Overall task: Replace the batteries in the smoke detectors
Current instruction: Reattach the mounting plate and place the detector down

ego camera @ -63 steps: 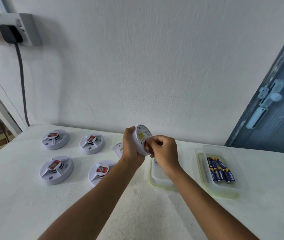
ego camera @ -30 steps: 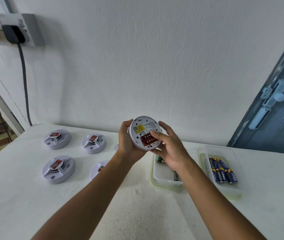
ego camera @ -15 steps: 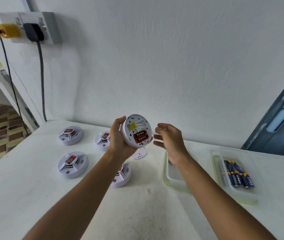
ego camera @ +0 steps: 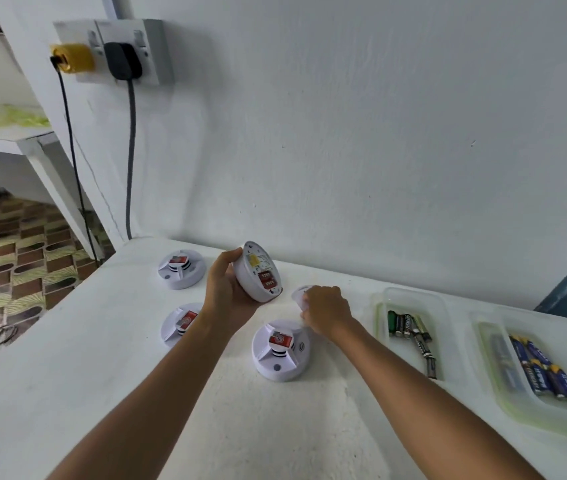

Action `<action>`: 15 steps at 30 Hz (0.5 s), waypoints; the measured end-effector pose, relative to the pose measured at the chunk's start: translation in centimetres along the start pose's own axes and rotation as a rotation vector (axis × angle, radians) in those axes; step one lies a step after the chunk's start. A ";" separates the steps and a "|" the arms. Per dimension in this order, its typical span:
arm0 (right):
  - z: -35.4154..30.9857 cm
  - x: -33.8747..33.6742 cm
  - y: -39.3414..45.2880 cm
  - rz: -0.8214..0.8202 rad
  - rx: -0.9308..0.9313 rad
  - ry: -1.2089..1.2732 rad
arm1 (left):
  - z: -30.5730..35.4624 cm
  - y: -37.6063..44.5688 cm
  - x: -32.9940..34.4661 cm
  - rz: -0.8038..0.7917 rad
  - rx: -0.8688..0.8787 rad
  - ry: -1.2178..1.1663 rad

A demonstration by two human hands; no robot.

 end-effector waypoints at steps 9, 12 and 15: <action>-0.8 -5.2 -1.7 0.229 -0.049 0.887 | -1.3 0.1 0.9 -0.034 -0.058 0.090; -2.7 -7.0 -2.9 0.219 -0.211 0.927 | -1.7 0.0 1.9 -0.096 -0.055 0.108; -3.4 -7.5 -3.4 0.210 -0.238 0.893 | -1.8 0.2 2.4 -0.093 -0.051 0.081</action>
Point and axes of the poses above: each hand's wrist, its own y-axis towards the middle knuckle, its own x-axis out of the palm, z = x × y, the point moved 5 cm from there along y, towards the middle knuckle, and after that the axes turned 1 degree about z, right-handed, at the moved point
